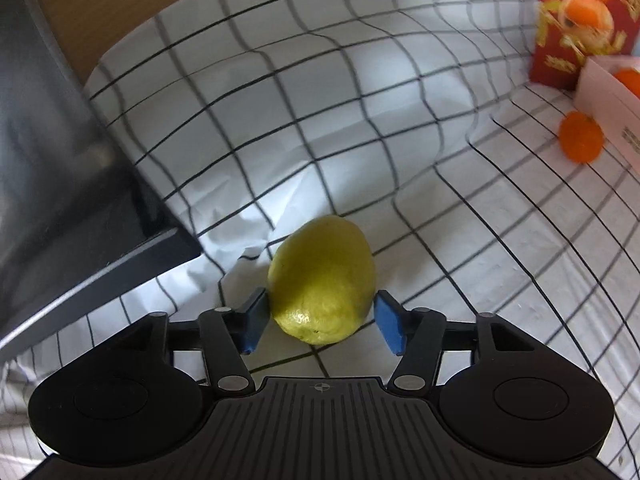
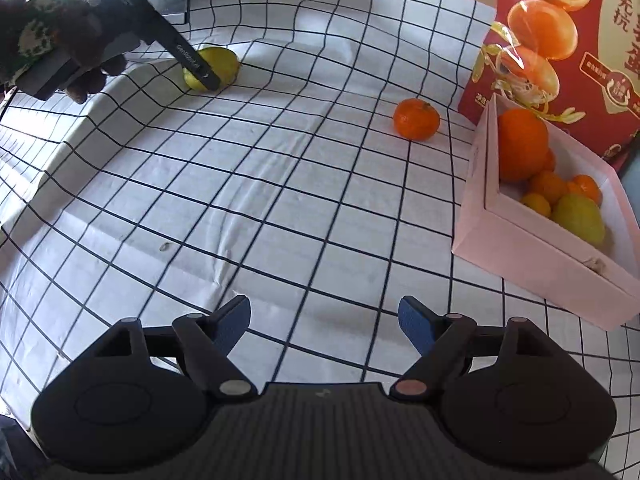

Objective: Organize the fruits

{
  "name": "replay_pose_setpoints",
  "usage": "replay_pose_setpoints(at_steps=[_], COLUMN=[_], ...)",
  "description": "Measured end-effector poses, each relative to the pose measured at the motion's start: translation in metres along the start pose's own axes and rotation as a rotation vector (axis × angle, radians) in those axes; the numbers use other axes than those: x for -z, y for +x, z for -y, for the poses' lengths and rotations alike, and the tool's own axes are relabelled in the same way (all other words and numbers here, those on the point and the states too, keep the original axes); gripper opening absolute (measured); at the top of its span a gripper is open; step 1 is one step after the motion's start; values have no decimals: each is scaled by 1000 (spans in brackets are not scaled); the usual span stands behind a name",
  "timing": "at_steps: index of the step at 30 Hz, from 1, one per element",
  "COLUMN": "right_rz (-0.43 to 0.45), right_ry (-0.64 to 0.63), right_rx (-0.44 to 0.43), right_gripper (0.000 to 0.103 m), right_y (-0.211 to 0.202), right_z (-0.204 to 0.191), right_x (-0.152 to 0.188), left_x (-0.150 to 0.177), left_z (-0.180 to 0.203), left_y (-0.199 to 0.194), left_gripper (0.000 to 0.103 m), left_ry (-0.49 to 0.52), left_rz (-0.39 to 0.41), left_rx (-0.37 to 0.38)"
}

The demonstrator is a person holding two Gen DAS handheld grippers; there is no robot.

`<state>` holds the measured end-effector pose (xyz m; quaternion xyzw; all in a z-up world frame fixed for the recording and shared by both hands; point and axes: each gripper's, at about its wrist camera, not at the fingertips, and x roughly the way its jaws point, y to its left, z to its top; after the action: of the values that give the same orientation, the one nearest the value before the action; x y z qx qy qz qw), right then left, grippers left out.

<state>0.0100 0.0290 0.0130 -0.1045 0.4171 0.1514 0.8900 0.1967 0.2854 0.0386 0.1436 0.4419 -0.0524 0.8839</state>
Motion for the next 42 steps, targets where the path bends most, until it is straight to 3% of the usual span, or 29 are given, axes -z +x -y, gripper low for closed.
replay_pose_setpoints(at_steps=[7, 11, 16, 19, 22, 27, 33, 37, 42], right_rz=[27, 76, 168, 143, 78, -51, -175, -178, -115], right_ry=[9, -35, -49, -52, -34, 6, 6, -13, -22], right_rx=[8, 24, 24, 2, -34, -29, 74, 98, -75], right_gripper=[82, 82, 81, 66, 64, 64, 64, 49, 49], right_y=[-2, -8, -13, 3, 32, 99, 155, 147, 90], right_z=[17, 28, 54, 70, 85, 95, 91, 83, 68], right_x=[-6, -24, -63, -100, -137, -185, -197, -186, -152], left_x=[17, 35, 67, 85, 99, 112, 108, 102, 91], left_z=[-9, 5, 33, 55, 78, 96, 95, 93, 96], left_y=[-9, -27, -55, -69, -81, -92, -92, -91, -87], left_gripper=[61, 61, 61, 61, 61, 61, 62, 62, 63], left_ry=[-211, -287, -406, -494, -561, -612, -605, -588, -552], left_rz=[31, 57, 77, 78, 80, 84, 94, 93, 76], left_rx=[51, 80, 173, 226, 258, 241, 221, 209, 177])
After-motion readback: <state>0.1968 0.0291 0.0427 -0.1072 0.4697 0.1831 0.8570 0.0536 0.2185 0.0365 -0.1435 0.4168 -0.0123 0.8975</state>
